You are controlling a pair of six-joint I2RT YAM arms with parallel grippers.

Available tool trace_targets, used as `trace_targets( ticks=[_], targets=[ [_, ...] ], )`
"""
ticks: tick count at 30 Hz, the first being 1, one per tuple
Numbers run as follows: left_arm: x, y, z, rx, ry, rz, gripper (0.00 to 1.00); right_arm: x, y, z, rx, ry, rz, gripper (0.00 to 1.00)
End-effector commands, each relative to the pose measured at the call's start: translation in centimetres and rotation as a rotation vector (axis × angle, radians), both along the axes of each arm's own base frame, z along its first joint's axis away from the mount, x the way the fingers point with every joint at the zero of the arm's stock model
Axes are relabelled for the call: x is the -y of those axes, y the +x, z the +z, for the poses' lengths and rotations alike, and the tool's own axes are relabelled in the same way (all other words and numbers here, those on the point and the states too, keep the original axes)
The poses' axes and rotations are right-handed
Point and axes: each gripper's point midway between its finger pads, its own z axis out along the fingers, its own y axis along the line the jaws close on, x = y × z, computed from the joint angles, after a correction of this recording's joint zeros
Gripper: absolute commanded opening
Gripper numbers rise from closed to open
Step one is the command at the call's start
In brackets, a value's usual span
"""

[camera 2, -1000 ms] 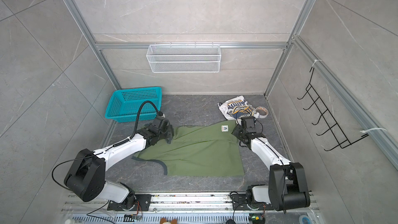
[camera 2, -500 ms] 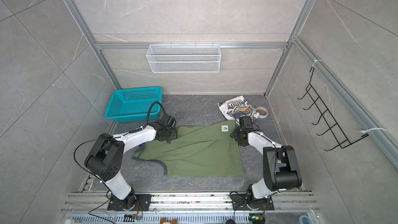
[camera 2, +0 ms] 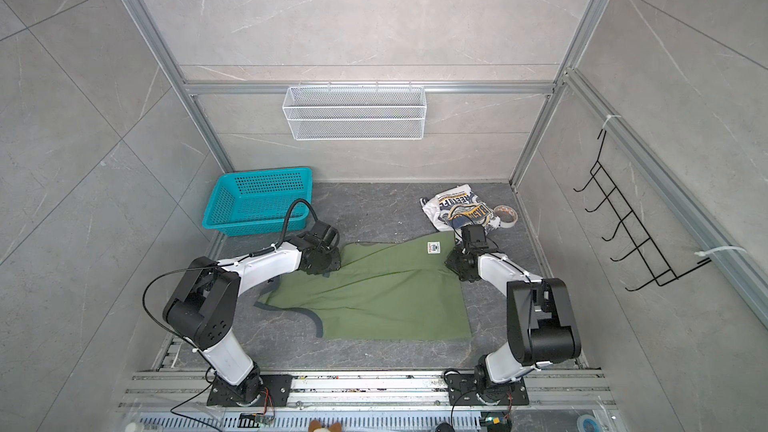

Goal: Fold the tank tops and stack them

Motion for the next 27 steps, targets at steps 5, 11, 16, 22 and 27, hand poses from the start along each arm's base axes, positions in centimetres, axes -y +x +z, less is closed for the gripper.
trace_targets(
  ticks=[5,11,16,22,27],
  targets=[
    [-0.2,-0.3,2.1,0.045,-0.049,0.018,0.17,0.4,-0.2,0.8,0.013,-0.023,0.003,0.17],
    [-0.5,0.0,3.9,0.114,-0.059,0.023,0.04,0.9,-0.2,1.6,0.029,-0.051,0.002,0.07],
    [-1.6,0.3,5.9,0.198,-0.039,0.048,0.00,1.5,-0.3,3.0,0.049,-0.087,-0.001,0.04],
    [-2.7,-0.3,8.1,0.312,-0.069,0.062,0.00,2.0,-0.8,5.5,0.112,-0.111,-0.010,0.03],
    [-2.4,-2.4,4.7,0.185,-0.088,0.044,0.00,2.2,-2.4,4.2,0.079,-0.110,-0.035,0.04]
  ],
)
